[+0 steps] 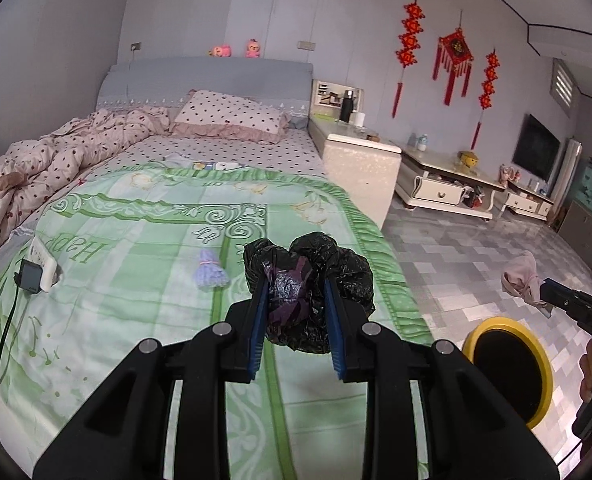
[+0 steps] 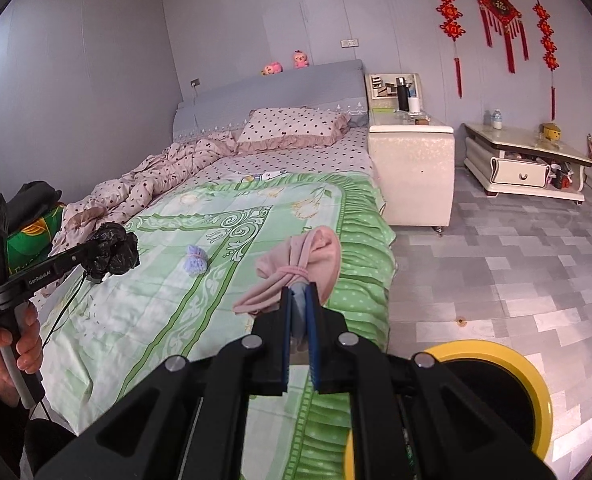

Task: Collect trash
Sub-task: 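Carry the black bag and pink cloth over the yellow bin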

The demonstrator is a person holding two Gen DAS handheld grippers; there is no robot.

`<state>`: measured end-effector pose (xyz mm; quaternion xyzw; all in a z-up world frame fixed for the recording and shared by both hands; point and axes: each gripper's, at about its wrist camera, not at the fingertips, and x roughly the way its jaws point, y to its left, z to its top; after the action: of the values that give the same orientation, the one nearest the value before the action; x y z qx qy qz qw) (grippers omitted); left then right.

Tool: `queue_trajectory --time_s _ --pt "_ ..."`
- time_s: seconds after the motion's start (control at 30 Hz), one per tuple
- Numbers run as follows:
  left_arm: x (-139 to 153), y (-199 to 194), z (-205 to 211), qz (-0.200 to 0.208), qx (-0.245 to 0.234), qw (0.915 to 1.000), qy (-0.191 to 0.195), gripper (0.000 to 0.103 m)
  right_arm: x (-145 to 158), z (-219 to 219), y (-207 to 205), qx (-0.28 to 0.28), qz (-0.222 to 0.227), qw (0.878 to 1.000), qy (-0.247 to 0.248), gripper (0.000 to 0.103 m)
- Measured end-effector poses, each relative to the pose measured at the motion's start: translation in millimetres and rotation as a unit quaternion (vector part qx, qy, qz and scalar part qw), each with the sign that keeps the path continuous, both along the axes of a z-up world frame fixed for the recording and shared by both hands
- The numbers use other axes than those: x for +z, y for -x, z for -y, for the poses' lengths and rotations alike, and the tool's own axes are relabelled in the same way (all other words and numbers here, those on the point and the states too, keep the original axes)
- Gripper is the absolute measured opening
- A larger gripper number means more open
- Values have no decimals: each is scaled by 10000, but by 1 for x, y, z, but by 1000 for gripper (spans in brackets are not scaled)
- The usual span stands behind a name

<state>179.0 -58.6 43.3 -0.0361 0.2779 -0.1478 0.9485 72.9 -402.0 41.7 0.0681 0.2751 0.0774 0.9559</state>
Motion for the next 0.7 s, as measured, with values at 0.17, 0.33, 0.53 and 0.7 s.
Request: queue_trajectory --time_s 0.17,0.33,0.53,0.7 --pt "14 19 61 80 -403 9992 1 26 11 33 27 -325 132 9994 -5 7" --pt "16 31 118 22 -742 9972 57 26 11 68 46 -648 133 9978 -27 7" --pt "9 41 179 -85 -1133 9935 61 26 5 105 59 -959 96 9953 -88 7" --pt "-4 44 221 -207 -1395 9900 7 26 -7 126 62 -1159 -29 9932 -133 7"
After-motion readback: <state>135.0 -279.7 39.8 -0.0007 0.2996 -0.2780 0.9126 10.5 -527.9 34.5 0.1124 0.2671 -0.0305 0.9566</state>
